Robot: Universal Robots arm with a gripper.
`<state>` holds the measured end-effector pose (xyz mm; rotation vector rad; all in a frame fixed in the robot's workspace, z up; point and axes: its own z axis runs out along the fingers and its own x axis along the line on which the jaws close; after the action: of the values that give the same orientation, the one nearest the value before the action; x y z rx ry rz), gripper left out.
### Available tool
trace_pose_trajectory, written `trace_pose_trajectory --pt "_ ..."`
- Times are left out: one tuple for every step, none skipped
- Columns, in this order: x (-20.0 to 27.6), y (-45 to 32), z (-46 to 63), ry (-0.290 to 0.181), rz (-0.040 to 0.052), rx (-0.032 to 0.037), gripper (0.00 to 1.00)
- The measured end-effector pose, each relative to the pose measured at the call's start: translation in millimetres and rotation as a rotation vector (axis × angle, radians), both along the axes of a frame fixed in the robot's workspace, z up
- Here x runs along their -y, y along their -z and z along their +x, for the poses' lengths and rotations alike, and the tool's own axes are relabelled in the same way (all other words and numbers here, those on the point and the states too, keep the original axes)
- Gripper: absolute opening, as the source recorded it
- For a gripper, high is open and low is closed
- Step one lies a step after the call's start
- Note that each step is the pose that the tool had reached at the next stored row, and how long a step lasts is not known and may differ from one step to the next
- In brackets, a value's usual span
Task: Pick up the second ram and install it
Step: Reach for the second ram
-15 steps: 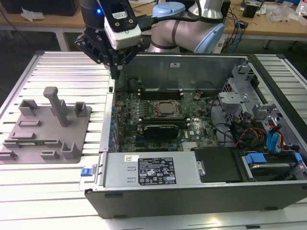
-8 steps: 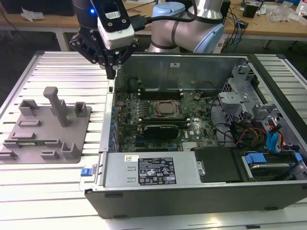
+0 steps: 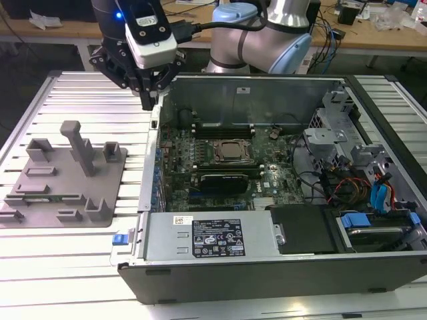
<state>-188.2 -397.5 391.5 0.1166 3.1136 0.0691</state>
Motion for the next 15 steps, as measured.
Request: trace_pose_trajectory --pt "0.0 0.3 -2.7 0.000 -0.0001 0.0000 0.08" --pt "0.0 0.4 -4.1 0.000 -0.0002 -0.0002 0.08" --pt "0.0 0.6 -5.0 0.000 -0.0002 -0.0001 0.08" --pt "0.0 0.8 -5.8 0.000 0.0000 0.0000 0.08" --pt "0.0 0.9 -6.5 0.000 -0.0001 0.0000 0.08" --pt "0.0 1.0 -7.5 0.000 -0.0002 -0.0001 0.08" --pt "0.0 1.3 -8.6 0.000 -0.0002 -0.0001 0.08" --pt "0.0 1.7 -10.8 0.000 -0.0002 -0.0001 0.08" --pt "0.0 2.3 -13.6 0.000 -0.0001 -0.0001 0.08" --pt "0.0 3.7 -17.1 0.000 -0.0013 -0.0001 0.08" --pt "0.0 4.6 -19.4 0.000 -0.0016 -0.0001 0.08" --pt "0.0 6.1 -23.1 0.000 -0.0020 -0.0001 0.08" --pt "0.0 7.5 -26.5 0.000 -0.0022 0.0000 0.08" --pt "0.0 8.9 -30.6 -0.001 -0.0024 -0.0001 0.08" --pt "0.0 9.6 -33.0 -0.001 -0.0024 -0.0001 0.08"
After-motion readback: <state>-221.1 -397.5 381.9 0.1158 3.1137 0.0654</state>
